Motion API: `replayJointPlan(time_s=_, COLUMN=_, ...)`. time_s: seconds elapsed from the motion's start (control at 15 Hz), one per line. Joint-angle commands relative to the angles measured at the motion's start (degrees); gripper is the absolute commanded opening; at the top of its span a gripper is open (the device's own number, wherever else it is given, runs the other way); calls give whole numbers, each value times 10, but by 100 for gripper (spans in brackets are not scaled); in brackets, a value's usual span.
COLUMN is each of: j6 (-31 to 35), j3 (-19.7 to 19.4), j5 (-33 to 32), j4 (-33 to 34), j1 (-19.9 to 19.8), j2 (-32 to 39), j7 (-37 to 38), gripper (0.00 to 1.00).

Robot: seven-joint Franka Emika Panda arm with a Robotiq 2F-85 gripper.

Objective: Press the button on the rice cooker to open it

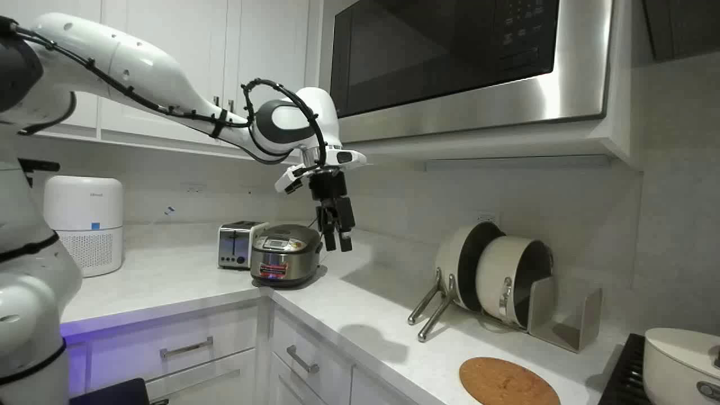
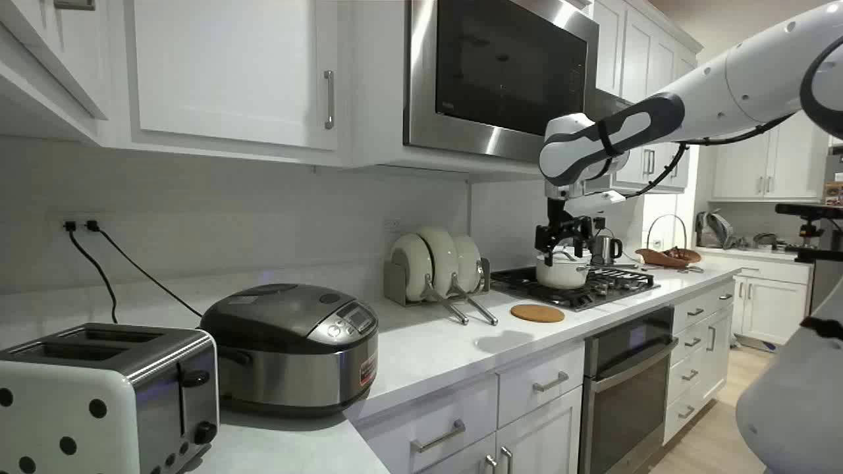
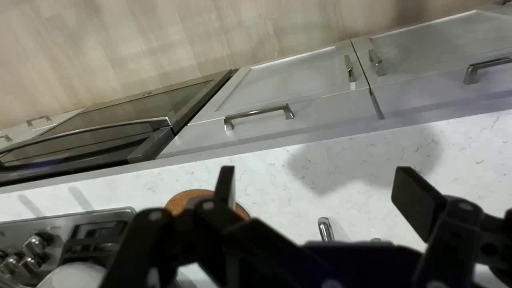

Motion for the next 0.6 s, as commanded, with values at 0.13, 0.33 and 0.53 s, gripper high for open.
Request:
replayJointPlan(time_s=0.13, j6=-1, j3=5, j5=-12, j4=-14, j1=12, j2=-6, j7=6, gripper=100)
replayJointPlan(time_s=0.33, j6=-4, j3=19, j5=0, j4=-46, j1=40, j2=-21, j7=-20, gripper=100)
replayJointPlan(time_s=0.53, j6=-7, j3=33, j5=13, j4=-68, j1=74, j2=-31, j7=-50, gripper=100)
